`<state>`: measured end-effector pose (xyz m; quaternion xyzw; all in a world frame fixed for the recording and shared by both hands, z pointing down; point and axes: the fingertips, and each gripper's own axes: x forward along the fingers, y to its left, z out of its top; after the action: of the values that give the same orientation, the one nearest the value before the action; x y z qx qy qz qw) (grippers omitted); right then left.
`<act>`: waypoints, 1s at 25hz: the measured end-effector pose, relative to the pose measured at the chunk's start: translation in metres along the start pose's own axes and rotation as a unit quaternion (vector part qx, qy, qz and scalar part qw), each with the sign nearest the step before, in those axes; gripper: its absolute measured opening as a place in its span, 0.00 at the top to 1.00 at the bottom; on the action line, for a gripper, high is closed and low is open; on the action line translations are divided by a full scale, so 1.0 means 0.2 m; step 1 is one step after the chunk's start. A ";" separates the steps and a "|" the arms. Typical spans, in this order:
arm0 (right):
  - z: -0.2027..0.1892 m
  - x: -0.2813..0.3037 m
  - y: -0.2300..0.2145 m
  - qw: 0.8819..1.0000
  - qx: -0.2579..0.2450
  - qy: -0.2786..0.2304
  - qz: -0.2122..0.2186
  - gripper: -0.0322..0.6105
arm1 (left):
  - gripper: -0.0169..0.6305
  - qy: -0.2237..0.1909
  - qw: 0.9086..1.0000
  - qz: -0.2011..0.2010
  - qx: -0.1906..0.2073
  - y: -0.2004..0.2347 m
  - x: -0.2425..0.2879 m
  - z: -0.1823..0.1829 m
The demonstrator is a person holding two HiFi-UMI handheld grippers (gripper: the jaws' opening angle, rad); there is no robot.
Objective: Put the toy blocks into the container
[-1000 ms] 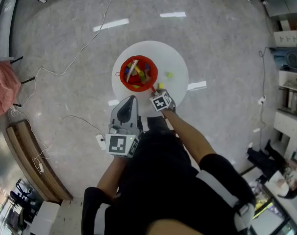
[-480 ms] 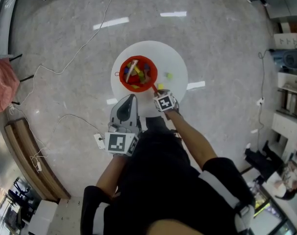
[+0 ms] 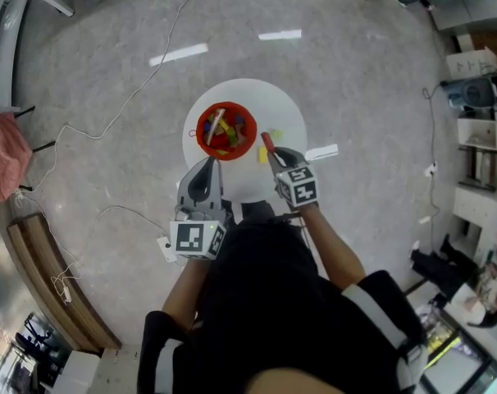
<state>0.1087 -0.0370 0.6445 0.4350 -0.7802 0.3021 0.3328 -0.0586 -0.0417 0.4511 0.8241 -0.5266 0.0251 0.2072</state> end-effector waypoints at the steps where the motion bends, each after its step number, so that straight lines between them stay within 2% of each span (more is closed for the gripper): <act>1: 0.08 -0.02 0.05 1.000 -0.007 -0.018 0.009 0.86 | 0.98 -0.002 1.000 0.001 0.001 0.00 -0.01 0.01; 3: 0.21 -0.01 0.14 0.998 -0.027 -0.043 0.025 0.86 | 0.98 -0.006 1.000 0.003 0.003 0.01 -0.01 0.03; 6: 0.29 0.11 0.27 0.997 -0.061 -0.037 0.043 0.86 | 0.98 -0.011 1.000 0.004 0.006 0.02 -0.02 0.05; 12: 0.19 0.37 0.37 0.993 -0.099 0.039 0.044 0.86 | 0.98 -0.011 1.000 0.010 0.009 0.05 -0.04 0.06; 16: 0.15 0.38 0.37 0.992 -0.108 0.051 0.041 0.86 | 0.98 -0.008 1.000 0.010 0.009 0.07 -0.04 0.05; 20: 0.19 0.31 0.34 0.996 -0.083 0.019 0.041 0.86 | 0.98 -0.006 1.000 0.008 0.003 0.08 -0.03 0.04; 22: 0.24 0.23 0.29 0.997 -0.060 -0.020 0.035 0.87 | 0.98 -0.006 1.000 0.000 0.005 0.07 -0.01 0.05; 25: 0.30 0.12 0.14 0.996 -0.023 -0.086 0.001 0.95 | 0.98 -0.008 1.000 -0.012 0.007 0.04 0.02 0.07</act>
<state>0.0591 -0.0827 0.6224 0.4509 -0.8129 0.2460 0.2745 -0.0665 -0.0528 0.4411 0.8319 -0.5182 0.0203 0.1974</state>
